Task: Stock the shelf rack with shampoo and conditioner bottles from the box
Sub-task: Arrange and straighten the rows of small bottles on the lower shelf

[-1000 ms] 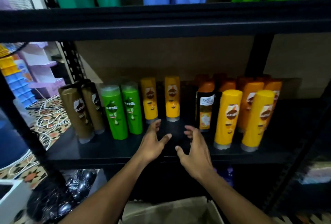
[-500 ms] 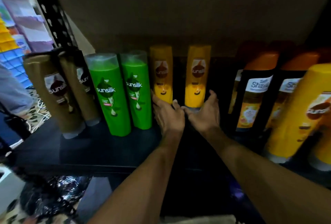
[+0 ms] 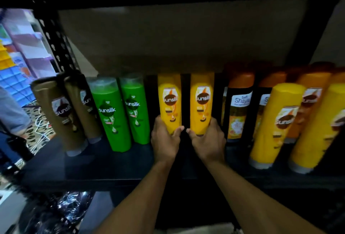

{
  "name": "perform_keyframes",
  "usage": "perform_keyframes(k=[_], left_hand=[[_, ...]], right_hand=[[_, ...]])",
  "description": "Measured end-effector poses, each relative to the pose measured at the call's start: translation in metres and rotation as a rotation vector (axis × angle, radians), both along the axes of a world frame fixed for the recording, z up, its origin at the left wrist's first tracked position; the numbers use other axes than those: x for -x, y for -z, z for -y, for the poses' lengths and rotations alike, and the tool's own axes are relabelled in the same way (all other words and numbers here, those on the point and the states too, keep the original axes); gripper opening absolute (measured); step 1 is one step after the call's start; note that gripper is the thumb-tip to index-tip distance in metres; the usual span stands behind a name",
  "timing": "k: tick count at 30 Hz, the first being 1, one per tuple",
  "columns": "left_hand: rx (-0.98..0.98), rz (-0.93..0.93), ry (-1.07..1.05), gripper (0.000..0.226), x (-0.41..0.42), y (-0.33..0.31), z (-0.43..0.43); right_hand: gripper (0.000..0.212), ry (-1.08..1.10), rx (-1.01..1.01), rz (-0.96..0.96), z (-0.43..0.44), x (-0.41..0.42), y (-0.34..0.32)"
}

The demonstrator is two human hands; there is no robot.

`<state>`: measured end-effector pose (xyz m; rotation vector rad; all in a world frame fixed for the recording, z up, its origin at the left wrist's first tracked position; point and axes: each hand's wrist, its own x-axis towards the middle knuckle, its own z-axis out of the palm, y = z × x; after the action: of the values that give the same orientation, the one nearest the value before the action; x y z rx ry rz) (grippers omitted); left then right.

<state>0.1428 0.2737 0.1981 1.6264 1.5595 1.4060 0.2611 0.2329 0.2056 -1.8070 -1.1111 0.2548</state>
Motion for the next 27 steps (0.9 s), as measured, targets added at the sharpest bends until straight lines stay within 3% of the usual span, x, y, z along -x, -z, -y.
perform_keyframes(k=[9, 23, 27], left_hand=[[0.041, 0.061, 0.046, 0.057, 0.01, -0.006, 0.022], [0.016, 0.084, 0.074, 0.063, 0.005, 0.006, 0.005], [0.036, 0.071, 0.097, 0.055, 0.003, 0.004, 0.006]], right_hand=[[0.071, -0.093, 0.021, -0.096, 0.02, 0.003, -0.006], [0.077, 0.039, 0.03, -0.061, -0.019, 0.005, 0.003], [0.087, 0.045, 0.002, -0.058, -0.017, 0.004, 0.001]])
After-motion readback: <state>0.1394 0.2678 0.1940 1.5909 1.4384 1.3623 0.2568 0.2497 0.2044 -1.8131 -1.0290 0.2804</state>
